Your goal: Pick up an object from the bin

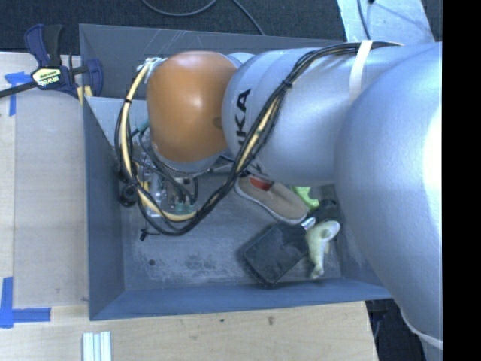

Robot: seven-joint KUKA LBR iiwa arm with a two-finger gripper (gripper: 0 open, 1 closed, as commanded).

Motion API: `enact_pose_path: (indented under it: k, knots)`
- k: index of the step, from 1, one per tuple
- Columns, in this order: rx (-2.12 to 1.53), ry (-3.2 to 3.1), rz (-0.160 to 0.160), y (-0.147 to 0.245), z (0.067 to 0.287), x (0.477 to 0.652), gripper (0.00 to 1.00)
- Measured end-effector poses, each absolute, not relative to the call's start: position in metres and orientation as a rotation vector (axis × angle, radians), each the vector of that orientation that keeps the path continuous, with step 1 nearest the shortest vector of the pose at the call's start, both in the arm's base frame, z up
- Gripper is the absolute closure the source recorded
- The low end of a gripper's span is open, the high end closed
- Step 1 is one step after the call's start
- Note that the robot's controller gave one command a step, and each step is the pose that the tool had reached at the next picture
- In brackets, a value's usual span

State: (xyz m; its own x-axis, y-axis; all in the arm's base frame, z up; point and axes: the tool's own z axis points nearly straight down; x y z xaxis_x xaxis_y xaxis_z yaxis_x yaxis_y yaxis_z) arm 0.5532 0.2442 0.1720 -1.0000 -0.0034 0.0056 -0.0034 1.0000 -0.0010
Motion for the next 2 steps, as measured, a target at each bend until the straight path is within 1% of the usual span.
enact_pose_path:
  k: [1, 2]
  knots:
    - [0.000, -3.144, -0.002, 0.243, 0.177, 0.555, 0.00]
    - [0.021, -3.151, -0.009, 0.205, 0.077, 0.611, 1.00]
